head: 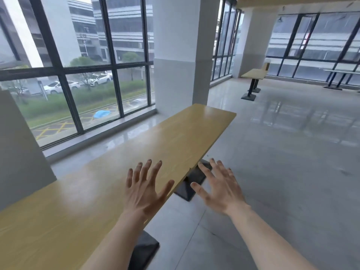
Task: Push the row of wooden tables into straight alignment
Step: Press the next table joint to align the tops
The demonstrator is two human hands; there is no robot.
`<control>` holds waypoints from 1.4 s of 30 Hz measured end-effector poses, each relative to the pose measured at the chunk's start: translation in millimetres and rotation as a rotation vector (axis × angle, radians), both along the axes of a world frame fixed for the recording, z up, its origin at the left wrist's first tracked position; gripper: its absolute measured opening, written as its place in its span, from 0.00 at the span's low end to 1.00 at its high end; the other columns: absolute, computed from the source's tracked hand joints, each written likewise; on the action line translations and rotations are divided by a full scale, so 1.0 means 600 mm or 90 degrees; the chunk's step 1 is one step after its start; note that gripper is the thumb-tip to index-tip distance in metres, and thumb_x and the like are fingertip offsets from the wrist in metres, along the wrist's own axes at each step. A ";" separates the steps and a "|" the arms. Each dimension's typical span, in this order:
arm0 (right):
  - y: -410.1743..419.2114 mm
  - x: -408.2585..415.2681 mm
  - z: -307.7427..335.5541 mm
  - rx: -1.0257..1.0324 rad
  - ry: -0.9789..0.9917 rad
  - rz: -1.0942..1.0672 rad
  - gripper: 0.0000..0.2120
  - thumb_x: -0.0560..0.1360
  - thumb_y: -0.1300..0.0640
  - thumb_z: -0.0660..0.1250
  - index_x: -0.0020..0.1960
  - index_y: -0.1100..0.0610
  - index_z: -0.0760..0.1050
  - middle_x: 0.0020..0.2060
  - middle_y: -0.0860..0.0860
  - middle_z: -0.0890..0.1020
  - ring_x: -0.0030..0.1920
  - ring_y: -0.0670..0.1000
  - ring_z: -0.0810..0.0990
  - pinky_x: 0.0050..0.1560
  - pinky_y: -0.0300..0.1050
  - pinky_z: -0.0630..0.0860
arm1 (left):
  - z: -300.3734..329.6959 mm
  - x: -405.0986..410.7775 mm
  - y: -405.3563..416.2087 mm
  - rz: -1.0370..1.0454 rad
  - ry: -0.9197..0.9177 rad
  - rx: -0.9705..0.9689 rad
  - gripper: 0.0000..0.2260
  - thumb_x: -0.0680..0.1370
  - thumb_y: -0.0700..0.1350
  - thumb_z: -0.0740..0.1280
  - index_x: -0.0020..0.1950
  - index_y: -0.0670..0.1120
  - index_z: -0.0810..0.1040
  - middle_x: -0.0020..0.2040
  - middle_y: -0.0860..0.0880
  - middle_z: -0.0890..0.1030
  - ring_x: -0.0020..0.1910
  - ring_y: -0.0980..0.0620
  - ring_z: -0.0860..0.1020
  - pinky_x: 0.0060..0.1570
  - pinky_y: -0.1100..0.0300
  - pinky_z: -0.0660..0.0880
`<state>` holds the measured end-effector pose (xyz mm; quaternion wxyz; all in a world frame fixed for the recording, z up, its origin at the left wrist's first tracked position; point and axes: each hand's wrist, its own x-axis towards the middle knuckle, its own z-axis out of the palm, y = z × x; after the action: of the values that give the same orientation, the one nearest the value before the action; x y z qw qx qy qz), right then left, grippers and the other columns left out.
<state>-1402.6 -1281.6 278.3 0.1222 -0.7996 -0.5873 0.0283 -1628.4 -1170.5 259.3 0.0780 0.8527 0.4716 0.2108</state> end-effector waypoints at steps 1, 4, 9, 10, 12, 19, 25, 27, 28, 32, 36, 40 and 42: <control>0.026 0.041 0.001 -0.003 -0.002 -0.009 0.43 0.74 0.21 0.41 0.84 0.40 0.47 0.85 0.50 0.45 0.84 0.52 0.39 0.82 0.60 0.42 | -0.008 0.043 0.032 -0.006 -0.006 -0.008 0.38 0.75 0.77 0.40 0.83 0.63 0.45 0.85 0.54 0.49 0.84 0.50 0.42 0.80 0.47 0.34; 0.102 0.149 0.003 -0.014 -0.001 -0.021 0.47 0.70 0.19 0.37 0.84 0.40 0.48 0.85 0.49 0.44 0.84 0.51 0.40 0.82 0.58 0.42 | -0.034 0.154 0.119 -0.016 -0.009 -0.035 0.37 0.76 0.77 0.40 0.83 0.63 0.46 0.85 0.54 0.49 0.84 0.50 0.43 0.81 0.46 0.35; 0.220 0.307 -0.002 -0.024 0.018 -0.021 0.48 0.70 0.19 0.36 0.84 0.40 0.49 0.85 0.50 0.45 0.84 0.51 0.39 0.82 0.58 0.42 | -0.059 0.309 0.229 -0.018 0.007 -0.063 0.36 0.78 0.75 0.43 0.83 0.63 0.46 0.85 0.53 0.50 0.84 0.49 0.43 0.81 0.47 0.35; 0.242 0.338 -0.009 -0.024 0.022 -0.019 0.47 0.71 0.20 0.37 0.84 0.40 0.49 0.85 0.50 0.45 0.84 0.51 0.39 0.82 0.57 0.42 | -0.066 0.339 0.248 -0.013 0.011 -0.067 0.36 0.78 0.75 0.43 0.83 0.63 0.46 0.85 0.53 0.49 0.84 0.49 0.43 0.81 0.47 0.34; 0.292 0.403 -0.025 -0.028 0.028 -0.006 0.45 0.72 0.21 0.38 0.84 0.40 0.49 0.85 0.50 0.45 0.84 0.51 0.39 0.83 0.57 0.42 | -0.082 0.398 0.284 0.000 0.019 -0.077 0.36 0.78 0.76 0.43 0.83 0.63 0.46 0.85 0.53 0.49 0.84 0.49 0.42 0.80 0.48 0.33; 0.486 0.613 -0.086 -0.062 0.028 0.116 0.46 0.71 0.19 0.36 0.84 0.39 0.46 0.85 0.51 0.46 0.84 0.53 0.41 0.83 0.59 0.43 | -0.141 0.572 0.385 0.133 0.039 -0.109 0.35 0.78 0.75 0.43 0.83 0.63 0.45 0.85 0.54 0.48 0.84 0.49 0.42 0.81 0.46 0.34; 0.619 0.705 -0.105 -0.094 0.051 0.237 0.44 0.71 0.19 0.38 0.83 0.36 0.44 0.85 0.48 0.45 0.84 0.52 0.41 0.83 0.57 0.43 | -0.151 0.656 0.426 0.266 0.024 -0.146 0.37 0.76 0.77 0.39 0.82 0.64 0.44 0.85 0.54 0.47 0.84 0.50 0.41 0.80 0.47 0.33; 0.665 0.716 -0.115 -0.089 0.050 0.280 0.44 0.72 0.20 0.38 0.83 0.37 0.45 0.85 0.49 0.46 0.84 0.52 0.41 0.82 0.57 0.44 | -0.166 0.665 0.444 0.321 0.007 -0.149 0.37 0.75 0.77 0.38 0.82 0.63 0.45 0.85 0.54 0.49 0.84 0.49 0.44 0.81 0.46 0.36; 0.688 0.718 -0.125 -0.087 0.047 0.303 0.43 0.72 0.20 0.38 0.83 0.37 0.46 0.85 0.49 0.46 0.84 0.53 0.42 0.82 0.57 0.44 | -0.179 0.666 0.454 0.345 -0.001 -0.149 0.37 0.76 0.77 0.38 0.82 0.63 0.47 0.85 0.53 0.51 0.84 0.48 0.45 0.81 0.46 0.36; 0.769 0.712 -0.198 -0.108 0.038 0.378 0.42 0.74 0.22 0.41 0.84 0.39 0.47 0.85 0.50 0.47 0.84 0.53 0.42 0.82 0.57 0.44 | -0.241 0.661 0.485 0.421 -0.022 -0.164 0.36 0.77 0.75 0.41 0.82 0.62 0.50 0.84 0.52 0.55 0.83 0.46 0.51 0.81 0.46 0.40; 0.838 0.690 -0.295 -0.153 0.028 0.434 0.41 0.75 0.22 0.41 0.84 0.39 0.48 0.85 0.51 0.47 0.84 0.53 0.41 0.83 0.58 0.44 | -0.330 0.655 0.517 0.490 -0.037 -0.202 0.34 0.78 0.72 0.43 0.82 0.61 0.53 0.83 0.52 0.58 0.83 0.47 0.51 0.81 0.45 0.45; 0.883 0.662 -0.390 -0.171 0.024 0.503 0.42 0.75 0.22 0.37 0.83 0.39 0.49 0.85 0.52 0.48 0.84 0.53 0.41 0.83 0.57 0.42 | -0.409 0.661 0.530 0.527 -0.021 -0.225 0.34 0.78 0.73 0.43 0.83 0.62 0.51 0.84 0.53 0.55 0.83 0.48 0.48 0.81 0.46 0.45; 0.893 0.649 -0.438 -0.184 0.025 0.527 0.40 0.76 0.23 0.37 0.83 0.39 0.47 0.85 0.52 0.47 0.84 0.53 0.40 0.82 0.58 0.41 | -0.447 0.674 0.537 0.530 -0.006 -0.227 0.34 0.79 0.73 0.44 0.83 0.61 0.51 0.84 0.53 0.55 0.84 0.48 0.48 0.82 0.46 0.45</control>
<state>-1013.0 -745.5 15.7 -0.0015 -0.5051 -0.8457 0.1723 -1223.9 -848.5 -8.6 0.1344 0.5627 0.8029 0.1437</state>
